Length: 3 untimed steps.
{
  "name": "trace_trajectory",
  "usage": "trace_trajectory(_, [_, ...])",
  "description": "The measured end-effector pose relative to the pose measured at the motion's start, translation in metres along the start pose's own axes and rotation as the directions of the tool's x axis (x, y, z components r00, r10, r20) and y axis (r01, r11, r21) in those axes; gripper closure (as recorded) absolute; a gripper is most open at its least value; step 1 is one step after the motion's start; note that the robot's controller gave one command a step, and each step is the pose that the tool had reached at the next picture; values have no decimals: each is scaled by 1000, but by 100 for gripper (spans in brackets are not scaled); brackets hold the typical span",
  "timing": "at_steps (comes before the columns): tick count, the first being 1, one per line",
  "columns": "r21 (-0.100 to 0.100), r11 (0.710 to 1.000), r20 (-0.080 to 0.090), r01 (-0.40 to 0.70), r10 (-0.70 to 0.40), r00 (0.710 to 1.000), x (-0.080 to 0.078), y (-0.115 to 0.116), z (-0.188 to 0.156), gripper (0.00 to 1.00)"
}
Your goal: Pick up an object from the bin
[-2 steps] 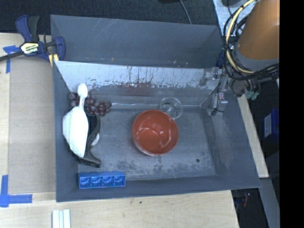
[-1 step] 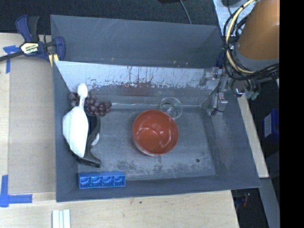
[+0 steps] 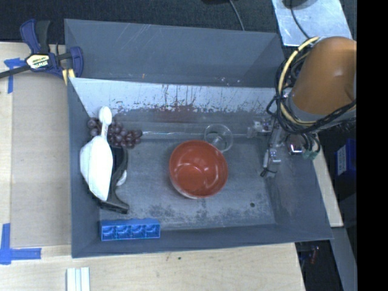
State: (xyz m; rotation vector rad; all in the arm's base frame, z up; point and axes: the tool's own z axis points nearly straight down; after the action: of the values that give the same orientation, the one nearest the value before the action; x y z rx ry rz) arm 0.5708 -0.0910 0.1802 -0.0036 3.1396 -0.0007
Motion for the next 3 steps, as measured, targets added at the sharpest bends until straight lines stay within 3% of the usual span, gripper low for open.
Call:
trace_trajectory(1, [3, 1000, 19, 2, -2, 1000, -59, 22, 12, 0])
trace_trajectory(2, [2, 1000, 0, 23, -23, 1000, -11, 25, 100, 0])
trace_trajectory(3, [2, 1000, 31, -11, 11, 999, -43, 58, 72, 0])
